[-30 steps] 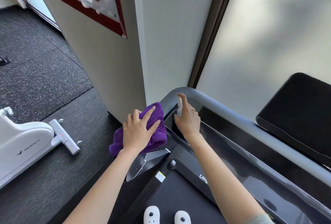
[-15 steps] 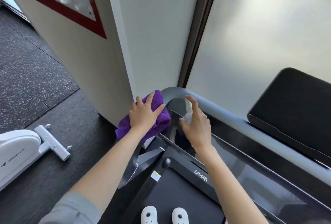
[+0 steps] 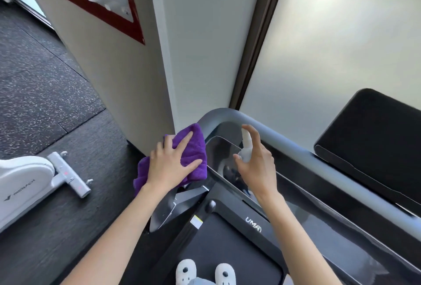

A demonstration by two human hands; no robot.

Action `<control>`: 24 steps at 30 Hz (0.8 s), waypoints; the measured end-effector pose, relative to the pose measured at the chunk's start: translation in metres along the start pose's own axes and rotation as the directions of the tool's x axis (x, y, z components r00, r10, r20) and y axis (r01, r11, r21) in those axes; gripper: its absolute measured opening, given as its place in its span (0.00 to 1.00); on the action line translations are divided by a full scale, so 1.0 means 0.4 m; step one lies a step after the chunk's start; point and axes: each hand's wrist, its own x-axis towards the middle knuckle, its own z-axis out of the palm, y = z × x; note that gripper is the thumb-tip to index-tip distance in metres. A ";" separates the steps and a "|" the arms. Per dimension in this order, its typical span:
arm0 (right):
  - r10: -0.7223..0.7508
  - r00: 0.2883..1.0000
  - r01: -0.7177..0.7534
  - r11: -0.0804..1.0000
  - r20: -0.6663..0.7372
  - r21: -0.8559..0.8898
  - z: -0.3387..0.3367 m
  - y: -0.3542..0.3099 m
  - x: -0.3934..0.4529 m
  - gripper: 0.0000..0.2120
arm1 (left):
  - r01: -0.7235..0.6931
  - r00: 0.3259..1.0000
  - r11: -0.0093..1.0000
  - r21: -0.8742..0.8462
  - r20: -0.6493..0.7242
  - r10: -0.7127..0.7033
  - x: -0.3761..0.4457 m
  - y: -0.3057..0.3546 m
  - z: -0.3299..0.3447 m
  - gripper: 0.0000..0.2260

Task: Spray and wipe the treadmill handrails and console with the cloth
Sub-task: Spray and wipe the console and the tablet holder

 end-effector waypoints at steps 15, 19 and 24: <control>0.081 0.997 -0.080 0.992 -0.008 0.101 -0.046 0.071 -0.030 0.36 | 0.019 0.990 1.000 -0.005 0.141 -0.018 0.317 0.145 0.037 0.31; 0.088 0.996 -0.089 0.988 0.017 0.125 -0.056 0.051 -0.029 0.36 | 0.041 0.962 0.991 -0.129 0.272 -0.005 0.303 0.122 0.013 0.32; 0.071 0.997 -0.072 0.985 0.008 0.156 -0.048 0.025 -0.023 0.36 | 0.015 0.997 0.999 -0.046 0.078 -0.011 0.090 0.033 -0.002 0.33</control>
